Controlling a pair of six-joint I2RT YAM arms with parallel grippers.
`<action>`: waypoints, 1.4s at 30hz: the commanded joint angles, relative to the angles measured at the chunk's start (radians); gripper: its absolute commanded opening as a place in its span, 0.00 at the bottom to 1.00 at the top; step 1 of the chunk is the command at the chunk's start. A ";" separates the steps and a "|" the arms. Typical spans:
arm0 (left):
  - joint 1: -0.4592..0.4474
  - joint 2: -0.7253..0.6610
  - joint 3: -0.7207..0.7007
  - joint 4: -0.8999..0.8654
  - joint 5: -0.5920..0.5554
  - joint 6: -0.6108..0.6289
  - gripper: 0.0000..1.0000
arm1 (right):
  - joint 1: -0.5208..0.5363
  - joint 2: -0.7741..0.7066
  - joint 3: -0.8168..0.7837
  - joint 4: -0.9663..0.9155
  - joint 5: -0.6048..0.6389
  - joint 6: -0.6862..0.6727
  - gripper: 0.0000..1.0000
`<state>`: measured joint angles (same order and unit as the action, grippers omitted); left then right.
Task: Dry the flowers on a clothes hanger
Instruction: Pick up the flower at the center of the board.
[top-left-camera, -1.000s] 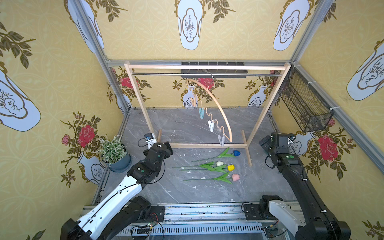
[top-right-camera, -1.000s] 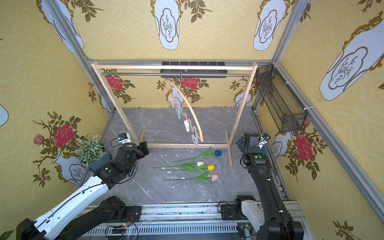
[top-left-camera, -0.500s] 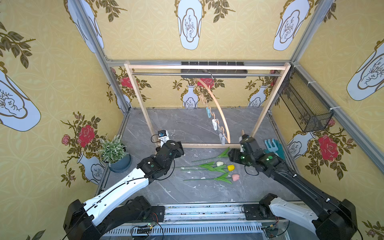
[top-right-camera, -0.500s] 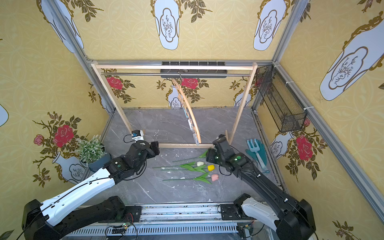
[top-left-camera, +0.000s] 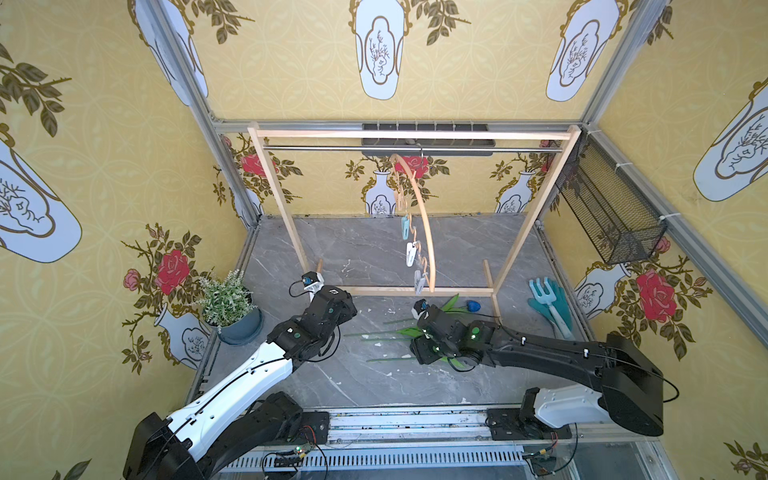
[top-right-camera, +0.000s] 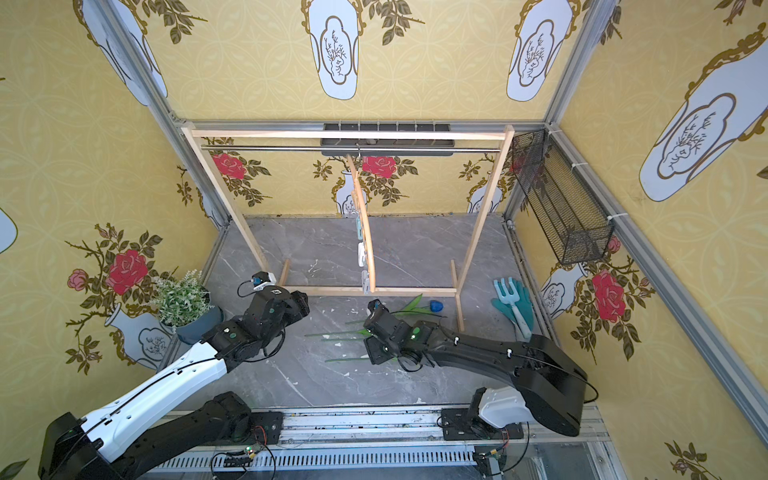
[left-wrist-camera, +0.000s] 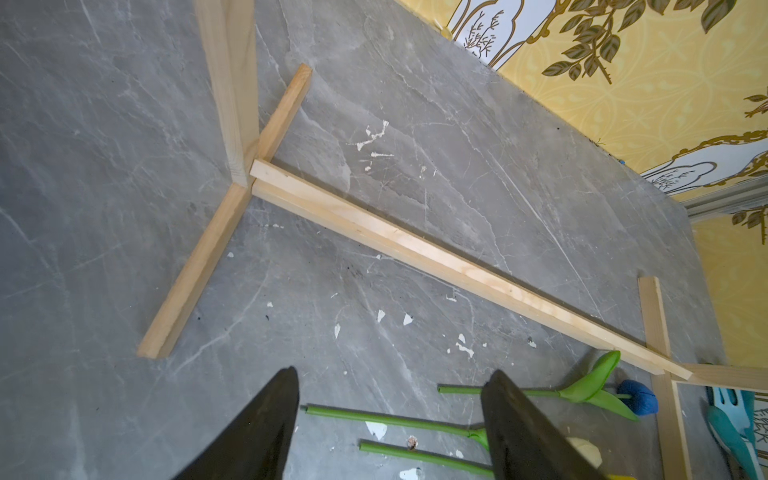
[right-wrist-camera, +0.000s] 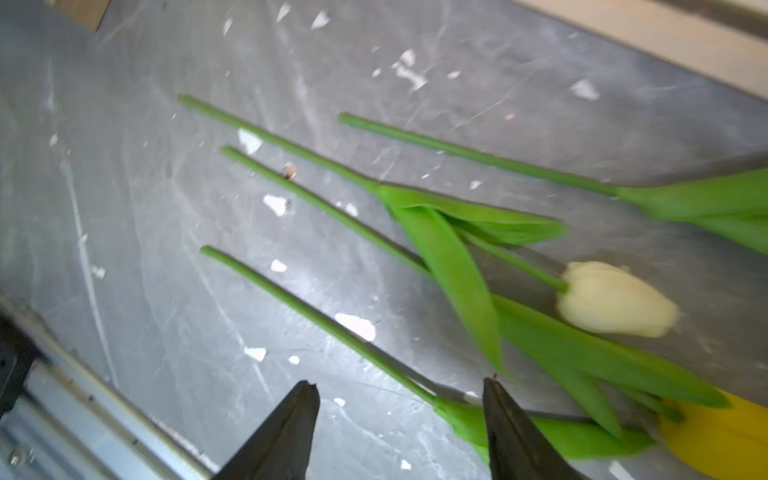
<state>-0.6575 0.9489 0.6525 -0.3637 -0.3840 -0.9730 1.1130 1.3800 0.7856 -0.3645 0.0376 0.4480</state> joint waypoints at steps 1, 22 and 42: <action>0.005 -0.014 -0.031 0.053 0.013 -0.030 0.73 | -0.056 0.030 0.021 -0.024 -0.091 -0.102 0.63; 0.006 -0.103 -0.138 0.092 0.007 -0.130 0.64 | -0.028 0.291 0.143 -0.075 -0.125 -0.185 0.37; 0.005 -0.081 -0.168 0.152 0.025 -0.153 0.60 | 0.040 0.369 0.179 -0.103 -0.047 -0.239 0.21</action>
<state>-0.6537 0.8673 0.4904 -0.2337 -0.3584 -1.1263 1.1389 1.7321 0.9730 -0.4507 -0.0174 0.2344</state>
